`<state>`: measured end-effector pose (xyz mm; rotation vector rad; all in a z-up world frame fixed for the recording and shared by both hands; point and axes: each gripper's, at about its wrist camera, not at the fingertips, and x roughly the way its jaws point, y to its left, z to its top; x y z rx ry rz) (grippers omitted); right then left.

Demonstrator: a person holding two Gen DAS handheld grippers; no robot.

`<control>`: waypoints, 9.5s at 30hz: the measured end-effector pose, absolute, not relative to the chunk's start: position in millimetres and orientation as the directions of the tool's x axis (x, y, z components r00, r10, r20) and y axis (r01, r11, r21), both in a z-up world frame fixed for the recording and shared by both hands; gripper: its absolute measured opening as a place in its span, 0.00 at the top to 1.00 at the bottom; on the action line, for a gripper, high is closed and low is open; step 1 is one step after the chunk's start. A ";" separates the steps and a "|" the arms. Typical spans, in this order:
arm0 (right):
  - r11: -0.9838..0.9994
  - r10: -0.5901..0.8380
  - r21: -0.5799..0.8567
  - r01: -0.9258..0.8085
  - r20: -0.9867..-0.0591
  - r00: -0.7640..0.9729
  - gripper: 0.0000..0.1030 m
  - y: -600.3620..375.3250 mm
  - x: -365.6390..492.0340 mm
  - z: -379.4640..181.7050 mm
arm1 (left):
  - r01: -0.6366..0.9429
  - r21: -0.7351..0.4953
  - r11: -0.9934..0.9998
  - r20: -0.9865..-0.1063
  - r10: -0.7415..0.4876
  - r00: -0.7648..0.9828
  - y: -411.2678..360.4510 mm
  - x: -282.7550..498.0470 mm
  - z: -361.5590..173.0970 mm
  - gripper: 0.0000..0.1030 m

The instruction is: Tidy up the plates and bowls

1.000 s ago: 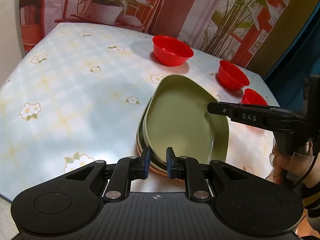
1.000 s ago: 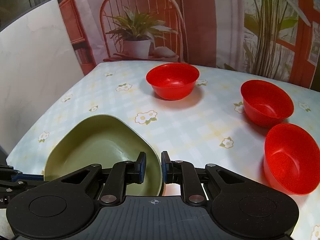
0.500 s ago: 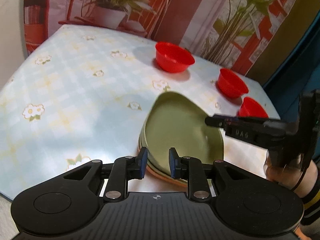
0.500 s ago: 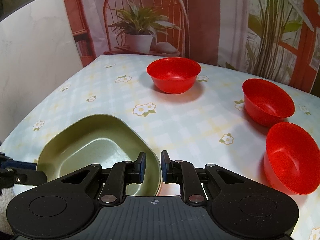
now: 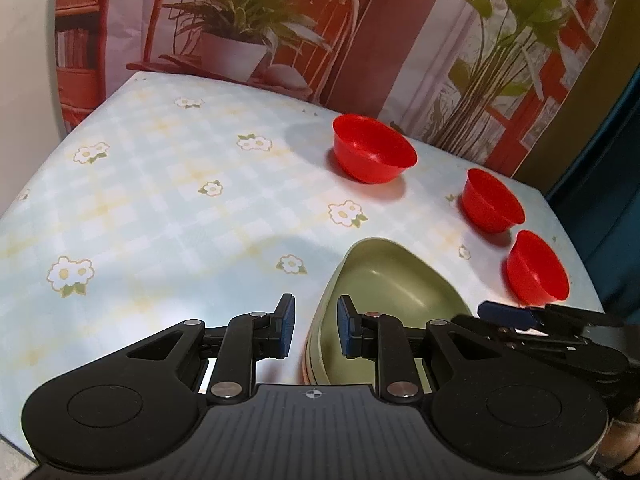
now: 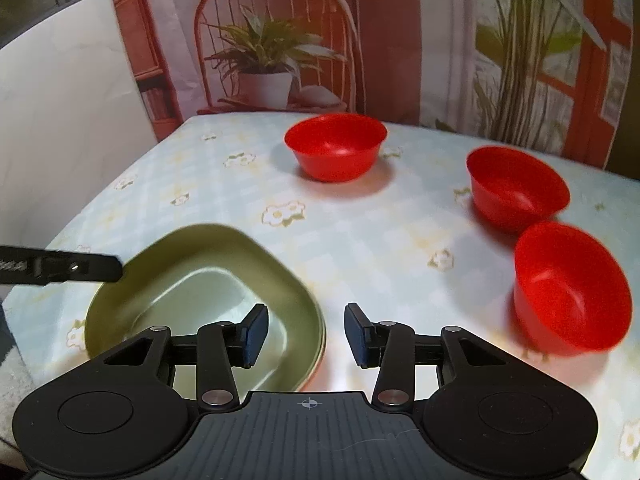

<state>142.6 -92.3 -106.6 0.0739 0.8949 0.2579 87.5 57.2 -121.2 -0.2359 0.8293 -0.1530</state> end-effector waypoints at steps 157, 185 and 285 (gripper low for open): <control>0.954 0.151 0.289 0.079 -0.691 0.707 0.91 -315.4 283.8 -103.4 | 0.391 -0.129 0.911 -0.736 -0.352 0.578 -167.3 289.3 -110.3 0.87; 0.970 0.114 0.232 0.077 -0.706 0.699 0.82 -314.7 264.8 -103.8 | 0.392 -0.169 0.904 -0.713 -0.387 0.585 -160.2 261.9 -95.8 0.71; 0.959 0.165 0.281 0.041 -0.670 0.724 0.89 -309.6 271.9 -72.2 | 0.413 -0.229 0.881 -0.656 -0.454 0.603 -153.5 261.5 -74.4 0.85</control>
